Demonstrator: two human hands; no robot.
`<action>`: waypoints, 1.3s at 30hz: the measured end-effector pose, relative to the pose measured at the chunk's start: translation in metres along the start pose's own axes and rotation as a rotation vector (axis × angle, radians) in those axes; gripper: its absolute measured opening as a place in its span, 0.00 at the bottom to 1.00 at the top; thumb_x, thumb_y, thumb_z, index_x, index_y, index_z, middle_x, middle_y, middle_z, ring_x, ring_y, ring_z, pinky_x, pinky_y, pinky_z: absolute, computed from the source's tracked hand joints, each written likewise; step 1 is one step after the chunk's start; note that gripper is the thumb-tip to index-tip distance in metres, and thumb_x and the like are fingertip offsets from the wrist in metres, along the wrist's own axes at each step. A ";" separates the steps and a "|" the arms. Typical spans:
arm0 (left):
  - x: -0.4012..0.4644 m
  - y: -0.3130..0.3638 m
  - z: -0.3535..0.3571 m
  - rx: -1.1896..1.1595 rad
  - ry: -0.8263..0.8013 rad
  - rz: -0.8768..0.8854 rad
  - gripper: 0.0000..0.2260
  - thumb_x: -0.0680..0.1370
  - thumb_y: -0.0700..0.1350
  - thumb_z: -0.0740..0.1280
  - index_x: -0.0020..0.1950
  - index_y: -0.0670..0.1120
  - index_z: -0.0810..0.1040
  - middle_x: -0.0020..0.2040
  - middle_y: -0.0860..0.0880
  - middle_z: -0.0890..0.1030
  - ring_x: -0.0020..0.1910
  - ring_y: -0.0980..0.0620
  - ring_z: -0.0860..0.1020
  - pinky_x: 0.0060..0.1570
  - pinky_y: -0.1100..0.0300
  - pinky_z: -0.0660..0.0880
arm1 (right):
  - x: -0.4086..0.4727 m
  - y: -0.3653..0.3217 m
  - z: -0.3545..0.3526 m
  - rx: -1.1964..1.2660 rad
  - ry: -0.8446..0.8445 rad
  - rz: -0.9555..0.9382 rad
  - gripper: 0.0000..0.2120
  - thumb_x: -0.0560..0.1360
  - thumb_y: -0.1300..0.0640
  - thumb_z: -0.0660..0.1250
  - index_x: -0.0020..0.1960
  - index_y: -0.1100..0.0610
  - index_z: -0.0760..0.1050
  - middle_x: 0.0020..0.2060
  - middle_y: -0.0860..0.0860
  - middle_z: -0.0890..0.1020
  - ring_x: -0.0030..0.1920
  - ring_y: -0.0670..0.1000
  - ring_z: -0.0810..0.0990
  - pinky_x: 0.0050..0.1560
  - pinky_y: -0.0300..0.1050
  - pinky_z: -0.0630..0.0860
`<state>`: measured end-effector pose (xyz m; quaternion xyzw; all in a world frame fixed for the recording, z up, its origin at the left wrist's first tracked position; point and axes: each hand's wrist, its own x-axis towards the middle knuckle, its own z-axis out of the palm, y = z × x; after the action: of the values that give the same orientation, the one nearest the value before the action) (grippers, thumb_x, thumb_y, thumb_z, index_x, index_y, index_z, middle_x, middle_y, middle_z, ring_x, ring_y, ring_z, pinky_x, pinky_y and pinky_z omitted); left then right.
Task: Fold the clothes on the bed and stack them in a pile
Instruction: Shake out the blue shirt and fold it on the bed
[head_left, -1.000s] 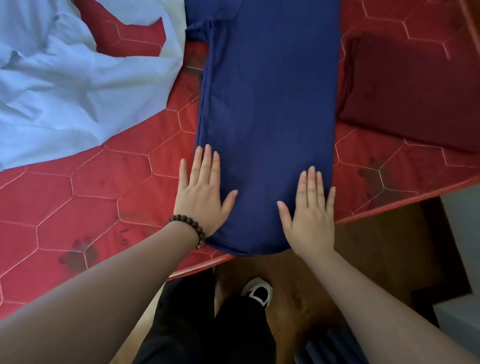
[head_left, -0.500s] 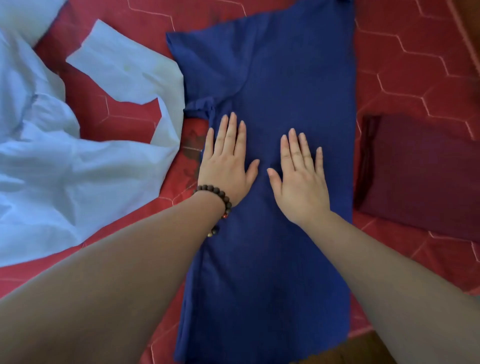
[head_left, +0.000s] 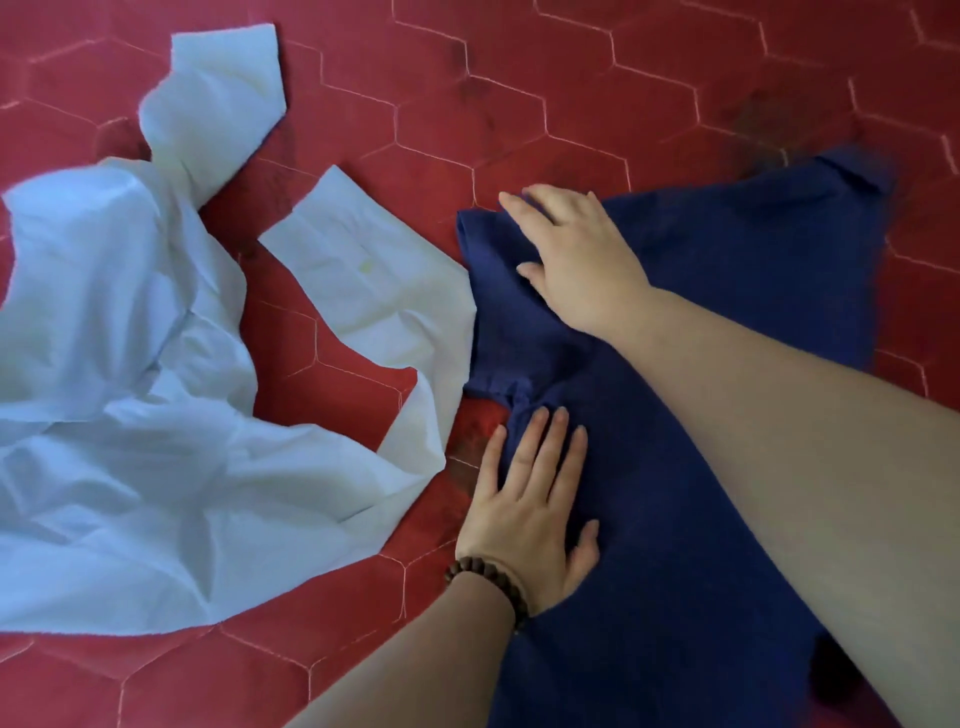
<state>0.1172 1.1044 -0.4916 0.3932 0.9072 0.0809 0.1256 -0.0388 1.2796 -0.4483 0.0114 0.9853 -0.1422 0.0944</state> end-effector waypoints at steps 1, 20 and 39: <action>0.000 0.000 0.000 0.000 -0.002 0.002 0.36 0.74 0.59 0.59 0.78 0.43 0.58 0.78 0.42 0.57 0.78 0.46 0.53 0.74 0.42 0.49 | 0.014 -0.002 -0.003 -0.011 -0.061 -0.012 0.34 0.79 0.56 0.64 0.79 0.51 0.51 0.74 0.54 0.62 0.73 0.57 0.59 0.76 0.56 0.50; 0.000 0.001 -0.005 0.053 -0.033 -0.018 0.34 0.74 0.59 0.57 0.76 0.43 0.62 0.75 0.42 0.65 0.75 0.43 0.61 0.74 0.40 0.53 | -0.105 0.076 -0.055 0.205 -0.139 0.014 0.17 0.67 0.74 0.66 0.45 0.52 0.76 0.46 0.48 0.80 0.55 0.52 0.69 0.55 0.48 0.69; -0.007 -0.006 0.013 -0.130 0.428 0.076 0.32 0.77 0.51 0.64 0.77 0.43 0.57 0.78 0.43 0.56 0.78 0.44 0.53 0.74 0.38 0.52 | -0.167 0.010 0.037 0.023 -0.132 -0.083 0.30 0.79 0.59 0.57 0.77 0.43 0.54 0.79 0.52 0.48 0.79 0.54 0.43 0.77 0.52 0.39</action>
<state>0.1216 1.0960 -0.5038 0.3921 0.8906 0.2255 -0.0479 0.1320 1.2793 -0.4541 -0.0378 0.9749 -0.1576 0.1528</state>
